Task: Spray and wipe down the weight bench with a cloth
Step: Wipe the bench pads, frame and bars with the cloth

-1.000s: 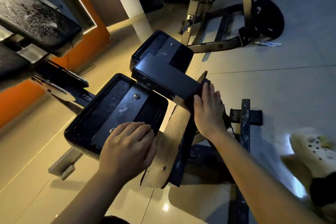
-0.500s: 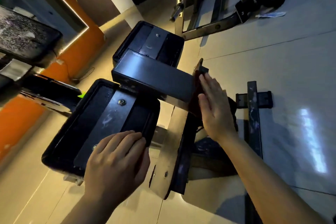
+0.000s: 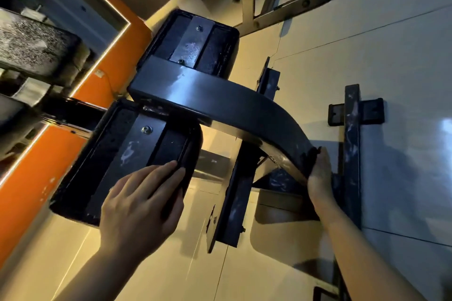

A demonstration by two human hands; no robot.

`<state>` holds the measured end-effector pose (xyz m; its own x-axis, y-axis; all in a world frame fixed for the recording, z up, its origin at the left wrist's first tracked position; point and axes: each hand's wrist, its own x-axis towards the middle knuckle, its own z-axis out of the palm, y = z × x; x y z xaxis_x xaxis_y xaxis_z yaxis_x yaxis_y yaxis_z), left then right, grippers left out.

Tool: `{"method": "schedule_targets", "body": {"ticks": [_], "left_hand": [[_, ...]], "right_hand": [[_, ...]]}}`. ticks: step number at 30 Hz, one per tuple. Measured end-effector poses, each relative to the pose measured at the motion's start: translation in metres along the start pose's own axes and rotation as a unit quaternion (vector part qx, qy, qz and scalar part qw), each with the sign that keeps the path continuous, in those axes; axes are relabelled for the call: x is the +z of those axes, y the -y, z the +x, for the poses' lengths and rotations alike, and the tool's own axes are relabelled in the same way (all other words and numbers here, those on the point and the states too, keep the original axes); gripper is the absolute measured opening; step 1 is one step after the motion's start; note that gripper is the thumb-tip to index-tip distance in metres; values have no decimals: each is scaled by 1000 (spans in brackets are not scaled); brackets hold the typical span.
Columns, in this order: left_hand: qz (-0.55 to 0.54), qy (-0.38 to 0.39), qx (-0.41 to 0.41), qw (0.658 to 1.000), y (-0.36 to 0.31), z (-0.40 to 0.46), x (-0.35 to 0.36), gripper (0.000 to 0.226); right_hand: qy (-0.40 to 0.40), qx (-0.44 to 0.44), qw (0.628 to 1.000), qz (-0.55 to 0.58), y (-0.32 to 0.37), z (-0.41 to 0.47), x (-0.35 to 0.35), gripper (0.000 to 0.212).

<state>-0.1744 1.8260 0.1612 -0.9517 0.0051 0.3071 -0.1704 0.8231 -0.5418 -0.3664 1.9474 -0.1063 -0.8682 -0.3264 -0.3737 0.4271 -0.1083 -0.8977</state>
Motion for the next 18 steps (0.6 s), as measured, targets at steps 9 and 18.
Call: {"method": "schedule_targets", "body": {"ticks": [9, 18], "left_hand": [[-4, 36, 6, 999, -4, 2, -3, 48], [-3, 44, 19, 999, -5, 2, -1, 46]], "right_hand": [[77, -421, 871, -241, 161, -57, 66, 64], [45, -258, 964, -54, 31, -3, 12, 56]]}}
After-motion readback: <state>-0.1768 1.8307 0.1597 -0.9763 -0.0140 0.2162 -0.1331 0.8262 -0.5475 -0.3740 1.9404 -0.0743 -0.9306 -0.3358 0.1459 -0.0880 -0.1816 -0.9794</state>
